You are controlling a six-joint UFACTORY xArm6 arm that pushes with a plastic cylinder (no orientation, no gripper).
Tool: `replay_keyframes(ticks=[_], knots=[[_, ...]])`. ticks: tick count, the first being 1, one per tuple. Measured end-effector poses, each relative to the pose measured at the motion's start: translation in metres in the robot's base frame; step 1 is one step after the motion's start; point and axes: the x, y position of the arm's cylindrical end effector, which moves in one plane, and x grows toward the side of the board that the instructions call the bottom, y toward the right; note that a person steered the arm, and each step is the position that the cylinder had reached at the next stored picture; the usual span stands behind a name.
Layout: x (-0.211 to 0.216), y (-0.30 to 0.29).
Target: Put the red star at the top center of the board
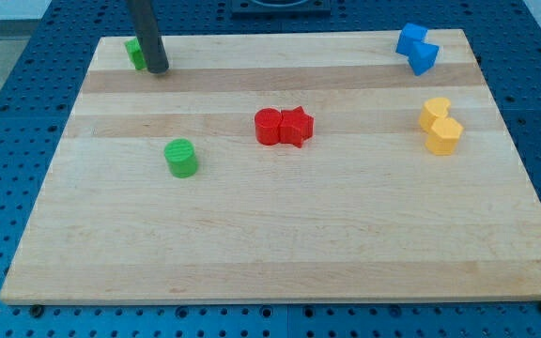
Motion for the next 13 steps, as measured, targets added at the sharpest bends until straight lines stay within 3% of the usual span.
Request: replay_keyframes(ticks=[5,8,11,13], knots=[[0.172,0.11],[0.17,0.222],[0.107,0.23],[0.135,0.23]])
